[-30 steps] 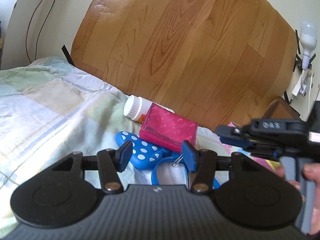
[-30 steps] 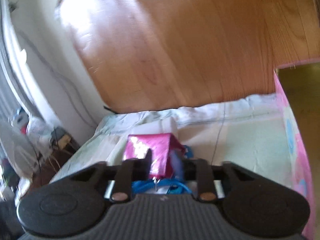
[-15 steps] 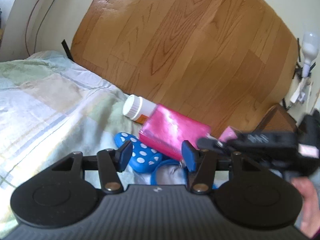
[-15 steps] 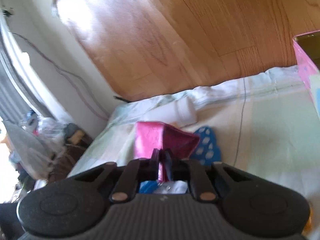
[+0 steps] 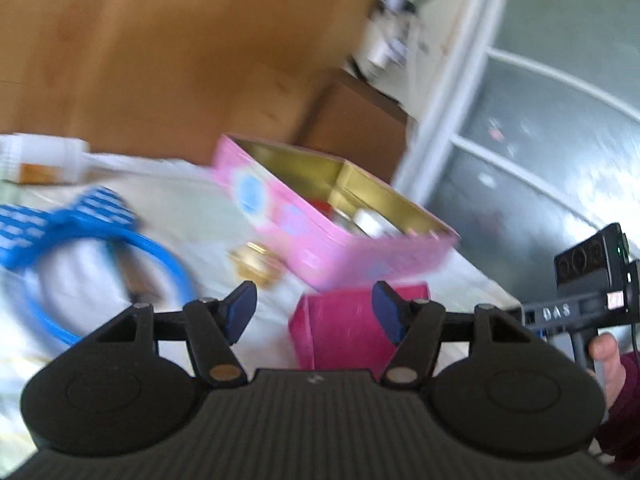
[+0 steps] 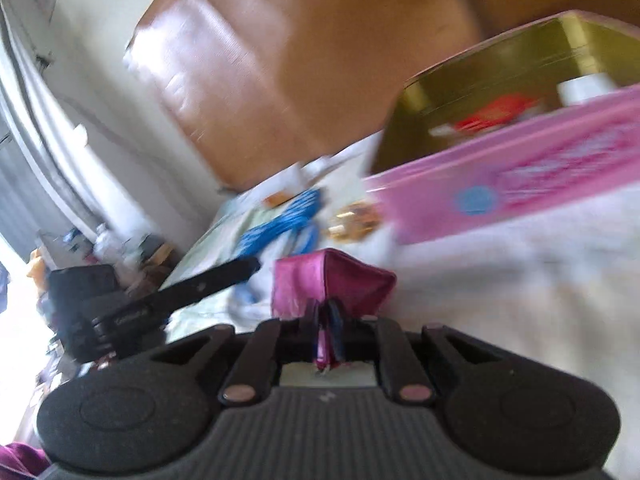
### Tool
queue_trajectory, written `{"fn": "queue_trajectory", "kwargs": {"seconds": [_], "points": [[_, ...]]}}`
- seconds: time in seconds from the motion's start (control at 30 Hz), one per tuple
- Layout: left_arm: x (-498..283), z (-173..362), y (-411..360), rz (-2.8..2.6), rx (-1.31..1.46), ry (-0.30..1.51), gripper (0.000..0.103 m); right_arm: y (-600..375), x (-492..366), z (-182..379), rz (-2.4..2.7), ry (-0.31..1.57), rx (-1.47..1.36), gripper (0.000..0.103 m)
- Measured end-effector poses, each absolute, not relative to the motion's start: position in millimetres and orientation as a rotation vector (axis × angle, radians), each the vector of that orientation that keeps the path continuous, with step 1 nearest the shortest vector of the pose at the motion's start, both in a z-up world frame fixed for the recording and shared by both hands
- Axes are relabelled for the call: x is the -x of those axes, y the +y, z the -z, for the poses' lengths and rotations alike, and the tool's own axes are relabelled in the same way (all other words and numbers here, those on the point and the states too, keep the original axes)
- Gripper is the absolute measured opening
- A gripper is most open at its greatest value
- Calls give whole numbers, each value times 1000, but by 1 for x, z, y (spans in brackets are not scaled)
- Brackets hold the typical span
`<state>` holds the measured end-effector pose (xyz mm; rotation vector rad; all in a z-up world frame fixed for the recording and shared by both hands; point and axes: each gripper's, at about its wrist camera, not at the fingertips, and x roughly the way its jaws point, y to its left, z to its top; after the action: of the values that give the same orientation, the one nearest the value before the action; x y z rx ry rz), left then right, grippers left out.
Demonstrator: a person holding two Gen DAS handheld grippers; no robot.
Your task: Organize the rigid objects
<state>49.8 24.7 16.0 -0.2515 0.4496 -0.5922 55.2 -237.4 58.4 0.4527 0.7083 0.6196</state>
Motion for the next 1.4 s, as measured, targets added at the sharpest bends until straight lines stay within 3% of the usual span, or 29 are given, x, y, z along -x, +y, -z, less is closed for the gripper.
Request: {"fn": "queue_trajectory", "kwargs": {"seconds": [0.27,0.33,0.4,0.43,0.53,0.7,0.87,1.23,1.33,1.4], "points": [[-43,-9,-24,627,194,528,64,-262,-39,-46,-584,675,-470,13],[-48,-8,-27,602,181,547,64,-260,-42,-42,-604,670,-461,23],[-59,-3,-28,600,186,592,63,-256,-42,-37,-618,667,-421,23],[-64,2,-29,607,199,622,52,-251,-42,-34,-620,674,-398,17],[-64,2,-28,619,238,626,48,-245,-36,-36,-615,637,-338,15],[-67,-49,-37,644,208,456,48,-239,-24,-82,-563,385,-151,15],[-107,-82,-66,596,127,328,55,-233,-54,-109,-443,219,-18,16],[-195,-65,-100,458,122,432,55,-248,-160,-79,-320,292,-19,19],[-210,-64,-114,374,84,467,57,-246,-178,-72,-188,276,31,20],[-211,-65,-117,285,65,445,65,-248,-183,-67,-73,239,20,23]]}}
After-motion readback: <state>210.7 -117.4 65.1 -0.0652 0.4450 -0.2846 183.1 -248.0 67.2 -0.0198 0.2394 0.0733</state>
